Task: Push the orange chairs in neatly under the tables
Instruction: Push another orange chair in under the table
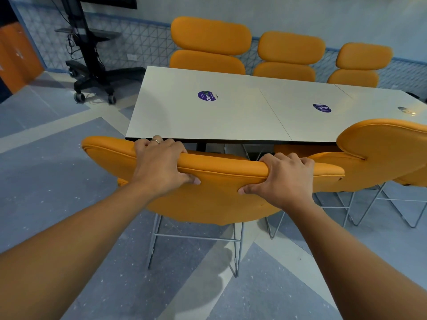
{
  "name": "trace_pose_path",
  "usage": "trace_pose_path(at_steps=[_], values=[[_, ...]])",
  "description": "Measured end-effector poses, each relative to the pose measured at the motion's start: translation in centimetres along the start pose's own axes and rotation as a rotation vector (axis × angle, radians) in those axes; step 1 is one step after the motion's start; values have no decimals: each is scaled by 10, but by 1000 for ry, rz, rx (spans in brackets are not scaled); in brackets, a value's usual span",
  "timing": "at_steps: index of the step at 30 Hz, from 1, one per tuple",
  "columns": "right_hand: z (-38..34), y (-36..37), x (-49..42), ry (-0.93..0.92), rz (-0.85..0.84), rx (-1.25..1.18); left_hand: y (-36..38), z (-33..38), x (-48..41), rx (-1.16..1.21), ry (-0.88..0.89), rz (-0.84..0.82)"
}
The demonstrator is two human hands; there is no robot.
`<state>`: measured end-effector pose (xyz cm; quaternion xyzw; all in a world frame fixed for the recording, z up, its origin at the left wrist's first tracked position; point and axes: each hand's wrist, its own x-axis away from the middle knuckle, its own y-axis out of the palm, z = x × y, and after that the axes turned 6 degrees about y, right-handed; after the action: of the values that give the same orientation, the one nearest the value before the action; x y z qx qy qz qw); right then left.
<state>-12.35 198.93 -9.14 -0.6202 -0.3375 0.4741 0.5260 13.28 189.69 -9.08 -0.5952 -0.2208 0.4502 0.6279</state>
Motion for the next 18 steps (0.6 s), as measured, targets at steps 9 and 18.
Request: trace_pose_path(at_steps=[9, 18], values=[[-9, 13, -46, -3, 8, -30, 9, -23, -44, 10, -3, 10], [-14, 23, -94, -1, 8, -43, 19, -36, -88, 21, -27, 29]])
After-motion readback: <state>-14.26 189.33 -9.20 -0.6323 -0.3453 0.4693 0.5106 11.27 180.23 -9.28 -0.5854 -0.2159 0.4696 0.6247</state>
